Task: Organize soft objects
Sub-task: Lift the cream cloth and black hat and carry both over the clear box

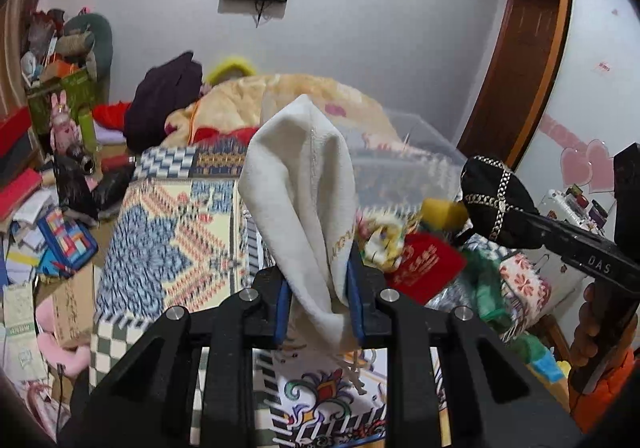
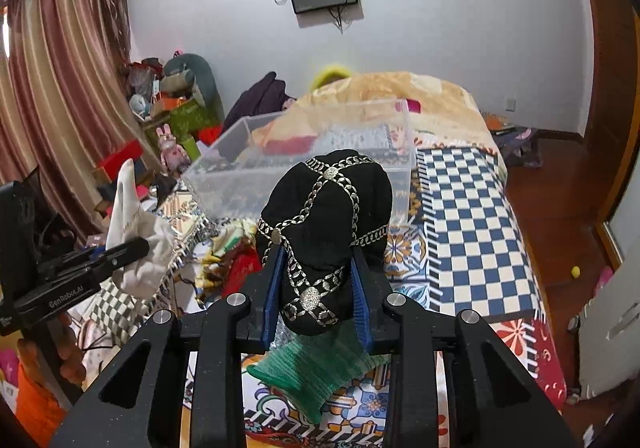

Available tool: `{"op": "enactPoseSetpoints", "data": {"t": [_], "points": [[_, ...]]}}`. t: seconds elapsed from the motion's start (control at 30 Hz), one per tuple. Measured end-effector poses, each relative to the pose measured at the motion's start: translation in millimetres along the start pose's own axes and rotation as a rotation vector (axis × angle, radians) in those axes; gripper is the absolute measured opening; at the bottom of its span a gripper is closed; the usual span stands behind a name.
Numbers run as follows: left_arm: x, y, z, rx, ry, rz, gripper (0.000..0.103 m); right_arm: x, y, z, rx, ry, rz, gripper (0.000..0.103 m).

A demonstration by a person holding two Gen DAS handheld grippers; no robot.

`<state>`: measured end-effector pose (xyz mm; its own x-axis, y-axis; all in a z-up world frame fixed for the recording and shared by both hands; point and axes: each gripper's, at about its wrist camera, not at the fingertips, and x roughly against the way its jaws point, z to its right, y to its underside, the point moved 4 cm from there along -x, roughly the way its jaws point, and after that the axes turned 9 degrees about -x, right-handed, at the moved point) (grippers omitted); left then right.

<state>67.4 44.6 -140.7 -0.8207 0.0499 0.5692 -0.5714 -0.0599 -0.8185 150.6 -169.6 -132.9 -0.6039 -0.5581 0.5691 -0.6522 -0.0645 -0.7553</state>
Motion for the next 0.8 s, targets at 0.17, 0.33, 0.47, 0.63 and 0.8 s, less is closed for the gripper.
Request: {"op": "enactPoseSetpoints", "data": {"t": [0.17,0.33,0.47,0.63,0.8], "points": [[7,-29,2,-0.017,0.014,0.068,0.024,11,-16,-5,0.017,-0.013,0.057,0.025],[6,-57,5,-0.028,0.023,0.128,0.024,12,-32,-7,0.023,-0.018,0.099,0.023],[2,-79,6,-0.033,0.036,0.162,0.024,8,-43,-9,0.03,-0.019,0.122,0.023],[-9,-104,7,-0.046,0.043,0.179,0.024,5,-60,-6,0.028,-0.023,0.156,0.023],[-28,-122,4,-0.06,0.019,0.178,0.024,-5,-76,-5,0.035,-0.018,0.176,0.023]]}}
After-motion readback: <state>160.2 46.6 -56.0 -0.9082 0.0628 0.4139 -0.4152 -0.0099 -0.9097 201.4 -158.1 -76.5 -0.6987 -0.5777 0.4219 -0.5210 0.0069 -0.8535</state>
